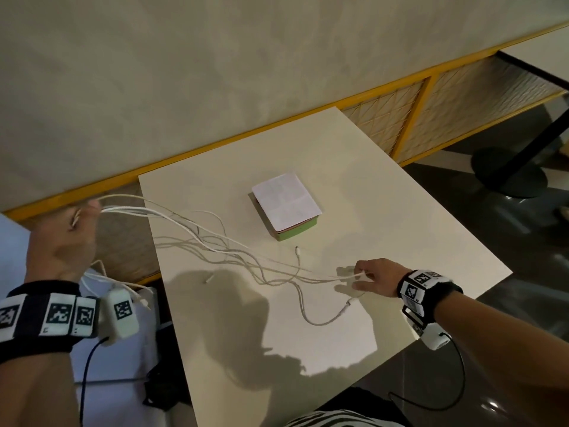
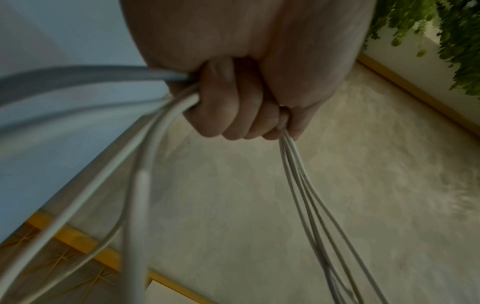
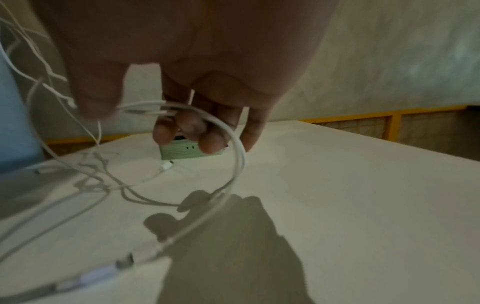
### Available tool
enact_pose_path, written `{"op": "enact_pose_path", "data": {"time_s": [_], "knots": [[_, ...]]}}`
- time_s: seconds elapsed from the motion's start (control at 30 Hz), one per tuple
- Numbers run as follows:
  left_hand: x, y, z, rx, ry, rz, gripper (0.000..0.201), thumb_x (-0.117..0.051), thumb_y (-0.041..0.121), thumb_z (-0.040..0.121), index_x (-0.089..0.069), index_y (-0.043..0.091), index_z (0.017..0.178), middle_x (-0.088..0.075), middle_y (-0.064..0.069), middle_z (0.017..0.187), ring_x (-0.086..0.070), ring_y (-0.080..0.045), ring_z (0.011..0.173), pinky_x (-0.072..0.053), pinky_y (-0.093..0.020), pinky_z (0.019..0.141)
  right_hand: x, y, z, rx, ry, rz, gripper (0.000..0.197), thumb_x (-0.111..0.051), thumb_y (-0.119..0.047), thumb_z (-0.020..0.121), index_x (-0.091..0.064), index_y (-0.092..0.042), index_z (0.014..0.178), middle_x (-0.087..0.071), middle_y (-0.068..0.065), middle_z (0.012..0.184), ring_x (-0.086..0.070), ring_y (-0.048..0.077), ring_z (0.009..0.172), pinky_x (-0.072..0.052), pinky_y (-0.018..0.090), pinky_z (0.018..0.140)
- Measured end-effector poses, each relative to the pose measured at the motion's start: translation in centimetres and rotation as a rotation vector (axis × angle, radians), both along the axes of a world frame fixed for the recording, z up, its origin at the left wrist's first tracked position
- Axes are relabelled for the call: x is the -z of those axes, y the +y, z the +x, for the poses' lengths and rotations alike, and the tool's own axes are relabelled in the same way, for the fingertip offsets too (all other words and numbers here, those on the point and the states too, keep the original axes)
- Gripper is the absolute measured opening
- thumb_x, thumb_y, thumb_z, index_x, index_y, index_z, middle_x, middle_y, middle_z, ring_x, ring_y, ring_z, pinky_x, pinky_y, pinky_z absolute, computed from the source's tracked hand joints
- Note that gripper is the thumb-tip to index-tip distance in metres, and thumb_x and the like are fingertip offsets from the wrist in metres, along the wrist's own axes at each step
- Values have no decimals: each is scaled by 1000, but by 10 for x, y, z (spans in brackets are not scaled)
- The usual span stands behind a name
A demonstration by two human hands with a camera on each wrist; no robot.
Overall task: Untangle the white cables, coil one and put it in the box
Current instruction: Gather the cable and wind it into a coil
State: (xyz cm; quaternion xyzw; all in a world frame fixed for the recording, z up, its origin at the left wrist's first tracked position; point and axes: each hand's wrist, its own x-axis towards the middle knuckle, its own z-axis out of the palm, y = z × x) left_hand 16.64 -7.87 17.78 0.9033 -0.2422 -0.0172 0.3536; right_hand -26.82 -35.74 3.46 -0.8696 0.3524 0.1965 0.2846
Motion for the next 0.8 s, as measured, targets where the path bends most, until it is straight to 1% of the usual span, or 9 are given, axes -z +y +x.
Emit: {"op": "enact_pose_path", "data": {"time_s": [0.13,0.23,0.33,0.4,0.47,0.57,0.7,0.77,0.8], "knots": [[-10,-4,-14,28,-12,33,79,-27,80,79,-56,7,77,-59,-24,76,-56,-40,75,-45,-54,76,7,-13,-13,91,73,-190,23,-42,-33,95,-56,-16,101,-65,10,100,-60,30,98,-37,30,71],[-17,-8,-28,66,-20,69,73,-27,68,88,-57,2,81,-57,-24,75,-53,-39,74,-43,-49,74,6,-23,-17,174,92,-316,21,-39,-26,94,-52,-12,104,-65,12,108,-60,32,98,-44,37,81],[-23,-13,-40,127,-44,78,67,-30,59,94,-55,-1,76,-53,-26,69,-51,-39,68,-41,-42,65,5,-29,-18,218,69,-429,24,-45,-27,91,-49,-15,111,-62,8,112,-58,30,102,-42,39,89],[-27,-22,-55,221,-59,63,60,-36,48,97,-50,-1,67,-46,-23,60,-46,-35,60,-33,-36,57,3,-27,-15,210,99,-357,42,-52,-25,84,-44,-18,125,-53,7,125,-50,29,116,-37,41,98],[-27,-35,-73,306,-25,80,53,-39,43,98,-46,8,59,-41,-13,54,-41,-29,55,-30,-34,54,-3,-19,-4,188,81,-226,69,-58,-25,76,-32,-21,140,-40,7,141,-36,30,130,-32,43,106],[-21,-55,-98,472,48,143,53,-37,53,92,-45,10,61,-43,-6,54,-43,-24,56,-34,-35,56,-26,-1,31,128,-226,-87,93,-57,-37,64,-16,-23,147,-22,6,153,-20,27,141,-23,43,115],[-17,-77,-132,644,81,162,50,-40,47,95,-37,10,61,-35,-2,55,-36,-18,54,-29,-34,55,-81,40,100,25,-573,118,115,-77,-49,66,1,-29,148,-5,-5,157,-7,7,143,-12,26,115],[-19,-84,-147,733,108,147,49,-41,49,93,-38,14,59,-34,2,54,-35,-14,53,-30,-33,56,-98,62,134,-15,-644,125,112,-77,-46,66,-2,-28,148,-13,-4,157,-15,7,140,-17,26,115],[-19,-85,-151,762,126,124,47,-42,48,92,-40,17,57,-36,3,52,-35,-10,51,-31,-31,56,-99,72,148,-3,-691,126,101,-77,-41,69,-14,-25,147,-28,2,152,-29,10,137,-26,28,113]]}}
